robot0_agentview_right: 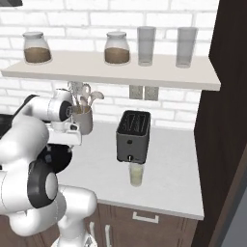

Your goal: Grab a lemon wedge from the fridge and one ice cube from the ice bowl, and put them in the glass of lemonade.

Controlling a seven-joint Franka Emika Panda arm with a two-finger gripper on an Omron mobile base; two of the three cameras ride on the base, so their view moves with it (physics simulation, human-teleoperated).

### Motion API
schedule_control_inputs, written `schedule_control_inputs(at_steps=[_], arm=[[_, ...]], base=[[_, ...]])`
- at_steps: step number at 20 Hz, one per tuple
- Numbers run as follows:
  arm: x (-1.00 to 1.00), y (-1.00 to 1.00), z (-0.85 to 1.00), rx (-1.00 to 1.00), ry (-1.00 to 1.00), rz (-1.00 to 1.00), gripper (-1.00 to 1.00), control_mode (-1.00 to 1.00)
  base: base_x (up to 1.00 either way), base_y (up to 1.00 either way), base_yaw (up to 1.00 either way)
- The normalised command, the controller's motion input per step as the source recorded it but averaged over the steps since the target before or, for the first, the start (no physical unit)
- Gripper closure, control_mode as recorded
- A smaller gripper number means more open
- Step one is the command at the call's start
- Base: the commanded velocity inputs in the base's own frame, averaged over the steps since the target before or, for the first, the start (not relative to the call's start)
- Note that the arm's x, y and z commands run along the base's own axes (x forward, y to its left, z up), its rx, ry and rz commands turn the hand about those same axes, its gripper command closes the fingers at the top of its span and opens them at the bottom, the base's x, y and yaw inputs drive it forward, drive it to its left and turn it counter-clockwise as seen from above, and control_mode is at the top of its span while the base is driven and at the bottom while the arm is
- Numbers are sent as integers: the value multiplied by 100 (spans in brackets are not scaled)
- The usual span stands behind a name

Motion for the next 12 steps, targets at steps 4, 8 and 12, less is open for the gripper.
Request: schedule_control_inputs(at_steps=[4,8,12], arm=[[-24,62,-17,0,4,19,-100,-100],[-10,98,-9,0,0,22,-100,-100],[0,76,-7,-1,0,10,-100,-100]], base=[[0,0,0],[0,0,0],[0,0,0]])
